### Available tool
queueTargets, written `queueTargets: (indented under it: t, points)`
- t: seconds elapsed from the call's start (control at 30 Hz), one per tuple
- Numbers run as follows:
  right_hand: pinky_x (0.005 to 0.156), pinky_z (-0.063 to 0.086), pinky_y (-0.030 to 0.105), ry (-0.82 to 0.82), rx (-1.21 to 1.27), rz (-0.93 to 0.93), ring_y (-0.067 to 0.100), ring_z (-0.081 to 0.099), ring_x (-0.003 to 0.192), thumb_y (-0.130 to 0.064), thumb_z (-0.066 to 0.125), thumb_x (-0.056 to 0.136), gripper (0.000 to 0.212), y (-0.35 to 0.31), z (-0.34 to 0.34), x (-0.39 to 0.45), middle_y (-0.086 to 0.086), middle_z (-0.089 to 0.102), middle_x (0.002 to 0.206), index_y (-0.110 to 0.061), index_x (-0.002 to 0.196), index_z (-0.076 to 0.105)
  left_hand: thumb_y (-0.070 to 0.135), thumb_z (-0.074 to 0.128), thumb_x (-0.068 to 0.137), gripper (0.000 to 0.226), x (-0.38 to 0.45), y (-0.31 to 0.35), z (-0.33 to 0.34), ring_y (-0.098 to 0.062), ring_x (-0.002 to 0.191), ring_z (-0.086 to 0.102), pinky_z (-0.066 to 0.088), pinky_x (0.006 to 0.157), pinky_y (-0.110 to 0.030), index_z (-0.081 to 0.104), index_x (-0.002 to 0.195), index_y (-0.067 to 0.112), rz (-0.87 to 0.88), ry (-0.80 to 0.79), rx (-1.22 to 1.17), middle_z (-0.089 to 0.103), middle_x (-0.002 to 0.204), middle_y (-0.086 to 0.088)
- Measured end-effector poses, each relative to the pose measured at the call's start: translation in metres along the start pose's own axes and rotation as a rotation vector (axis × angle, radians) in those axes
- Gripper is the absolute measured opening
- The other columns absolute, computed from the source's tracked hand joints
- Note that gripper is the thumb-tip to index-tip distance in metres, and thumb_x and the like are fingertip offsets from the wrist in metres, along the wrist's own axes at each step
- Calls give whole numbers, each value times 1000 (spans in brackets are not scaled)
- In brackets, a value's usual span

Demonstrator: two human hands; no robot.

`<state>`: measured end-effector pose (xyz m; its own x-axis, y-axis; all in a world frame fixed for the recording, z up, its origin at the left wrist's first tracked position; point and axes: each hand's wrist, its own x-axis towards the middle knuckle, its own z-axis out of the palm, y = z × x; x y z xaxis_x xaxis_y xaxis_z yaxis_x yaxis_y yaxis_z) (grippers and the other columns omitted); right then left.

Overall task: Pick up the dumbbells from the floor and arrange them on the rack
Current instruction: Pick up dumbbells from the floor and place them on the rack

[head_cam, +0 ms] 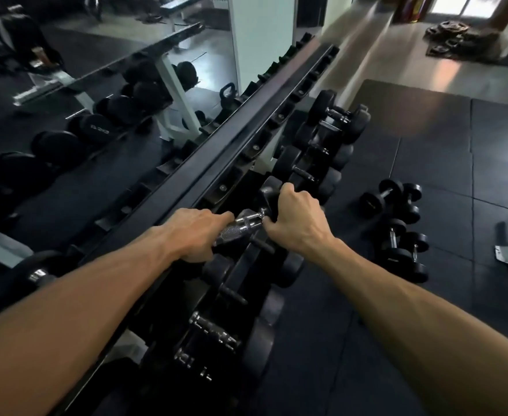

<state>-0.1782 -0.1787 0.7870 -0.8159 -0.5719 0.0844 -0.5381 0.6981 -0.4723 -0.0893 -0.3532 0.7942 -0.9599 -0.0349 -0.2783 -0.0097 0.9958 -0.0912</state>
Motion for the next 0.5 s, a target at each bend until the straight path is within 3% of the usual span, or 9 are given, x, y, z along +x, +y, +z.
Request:
queueTargets:
  t: [0.17,0.37,0.5]
  points:
    - [64,39,33,7,12,81,29,55,75,-28,63,84,32,-55,46,14,6,53,80,-9,94,40,10,54,75,48,-12,-73,17,-25,83,63,42,59,-35,39,116,29,58,12,112,63,92,2]
    - [68,50,37,35,117,201,32,60,78,-29,70,75,41,-104,90,37,6,58,80,-9,97,41,7,51,79,48,-11,-142,32,-24,83,64,44,61,-34,38,119,31,119,8,212,64,93,2]
    - [64,49,36,3,132,255,32,63,76,-28,71,73,48,-128,121,49,5,60,75,-13,104,37,6,51,82,51,-3,-174,31,-23,83,64,44,63,-36,37,124,32,172,13,357,63,95,3]
